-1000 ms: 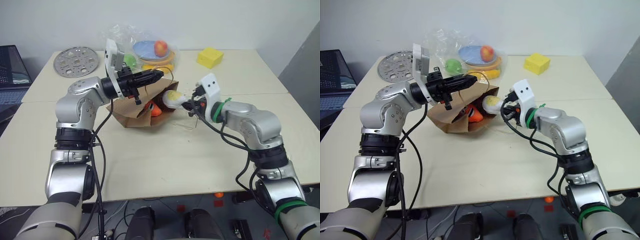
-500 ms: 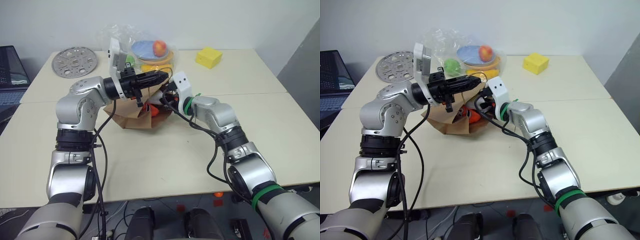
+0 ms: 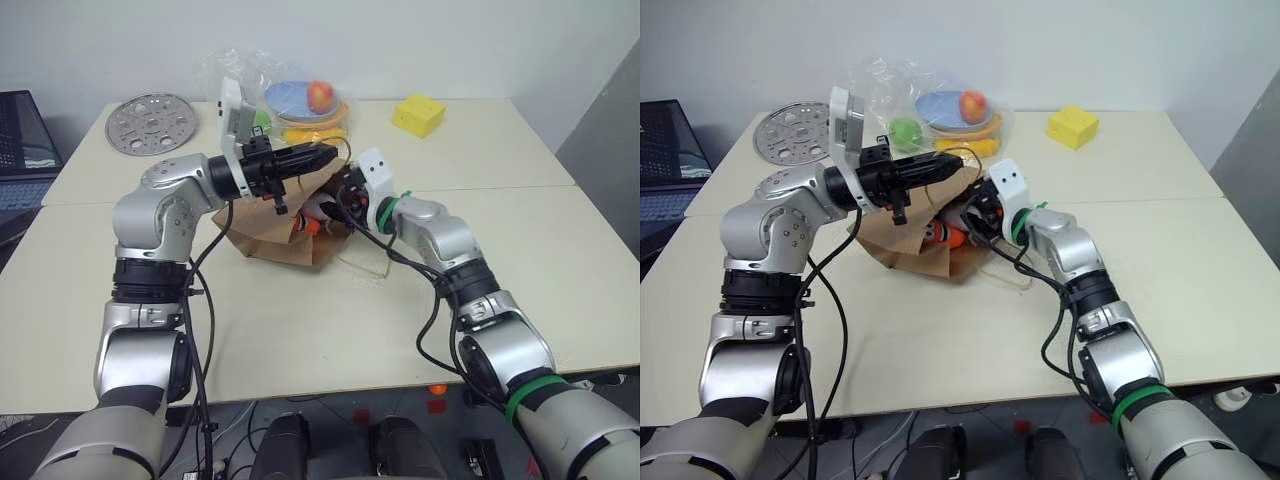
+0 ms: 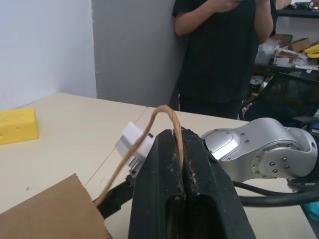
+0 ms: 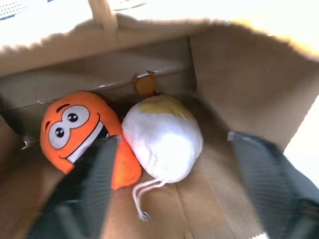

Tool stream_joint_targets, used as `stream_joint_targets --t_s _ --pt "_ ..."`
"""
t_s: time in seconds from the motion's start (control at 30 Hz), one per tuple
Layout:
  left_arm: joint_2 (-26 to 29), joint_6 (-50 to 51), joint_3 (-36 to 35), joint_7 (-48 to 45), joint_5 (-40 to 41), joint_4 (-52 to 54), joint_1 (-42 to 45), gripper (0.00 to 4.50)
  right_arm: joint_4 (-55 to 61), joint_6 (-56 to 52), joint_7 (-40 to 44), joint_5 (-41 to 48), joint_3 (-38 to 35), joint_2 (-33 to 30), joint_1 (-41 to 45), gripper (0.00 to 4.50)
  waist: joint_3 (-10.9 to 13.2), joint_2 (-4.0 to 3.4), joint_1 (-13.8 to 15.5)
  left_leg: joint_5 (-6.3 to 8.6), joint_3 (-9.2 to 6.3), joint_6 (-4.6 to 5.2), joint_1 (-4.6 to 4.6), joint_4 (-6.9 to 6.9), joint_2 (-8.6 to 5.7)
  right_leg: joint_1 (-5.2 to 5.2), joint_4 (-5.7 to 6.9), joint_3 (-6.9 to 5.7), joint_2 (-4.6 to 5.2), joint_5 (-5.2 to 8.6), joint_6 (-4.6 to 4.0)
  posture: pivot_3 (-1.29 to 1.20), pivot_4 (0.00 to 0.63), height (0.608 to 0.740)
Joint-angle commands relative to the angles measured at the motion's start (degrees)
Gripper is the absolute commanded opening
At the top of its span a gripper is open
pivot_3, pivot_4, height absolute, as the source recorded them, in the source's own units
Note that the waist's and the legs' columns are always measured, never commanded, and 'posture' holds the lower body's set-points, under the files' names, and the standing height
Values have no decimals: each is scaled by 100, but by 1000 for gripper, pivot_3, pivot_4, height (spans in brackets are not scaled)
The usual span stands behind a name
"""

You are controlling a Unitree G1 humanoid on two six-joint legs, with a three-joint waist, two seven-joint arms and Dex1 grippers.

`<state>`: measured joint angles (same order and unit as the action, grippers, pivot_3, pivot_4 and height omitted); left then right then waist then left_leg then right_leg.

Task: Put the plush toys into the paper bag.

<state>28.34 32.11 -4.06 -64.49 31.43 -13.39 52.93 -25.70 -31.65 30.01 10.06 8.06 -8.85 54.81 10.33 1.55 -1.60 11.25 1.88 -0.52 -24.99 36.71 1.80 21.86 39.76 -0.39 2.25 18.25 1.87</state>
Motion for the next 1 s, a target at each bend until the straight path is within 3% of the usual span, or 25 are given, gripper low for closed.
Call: stream_joint_targets --t_s 0.03,0.23,0.33,0.47,0.73,0.93,1.0 --pt "12 -55 -62 0 70 137 116 0 1824 -867 98 313 -271 -438 -428 4474 0 0 18 0 0 0 -2 0 0 1 -2 0 1 0 0 0 150 740" --pt "11 10 -176 49 148 27 152 0 4042 -2236 144 797 -495 -1260 -1637 4474 0 1 22 0 -2 0 -4 0 0 -3 -10 -1 3 0 0 0 150 740" --pt "19 -23 -202 49 133 -7 153 0 4550 -2613 16 905 -552 -1446 -2378 4474 0 1 18 0 -5 1 -3 -1 3 -7 -14 -2 2 0 0 0 150 740" --pt "27 -87 -233 66 96 -67 157 0 4229 -2419 -248 763 -376 -1197 -2821 4474 0 0 -30 0 2 1 1 0 2 -4 -10 4 -3 0 0 0 150 740" --pt "63 -272 -198 55 36 -40 130 0 2828 -1644 -612 324 -116 -599 -2540 4474 0 1 -8 0 4 1 3 8 -3 -4 -2 9 -6 0 0 0 150 740" --pt "61 -356 -233 235 -6 2 62 0 2112 -924 -552 -185 240 -725 -2354 4474 0 1 -7 0 2 1 4 8 -1 -6 -2 6 -5 0 0 0 150 740" --pt "99 -331 -222 230 10 7 42 0 2299 -807 -333 -227 412 -857 -2427 3849 0 1 -7 0 2 1 4 10 -2 -6 -1 6 -6 0 0 0 150 740"
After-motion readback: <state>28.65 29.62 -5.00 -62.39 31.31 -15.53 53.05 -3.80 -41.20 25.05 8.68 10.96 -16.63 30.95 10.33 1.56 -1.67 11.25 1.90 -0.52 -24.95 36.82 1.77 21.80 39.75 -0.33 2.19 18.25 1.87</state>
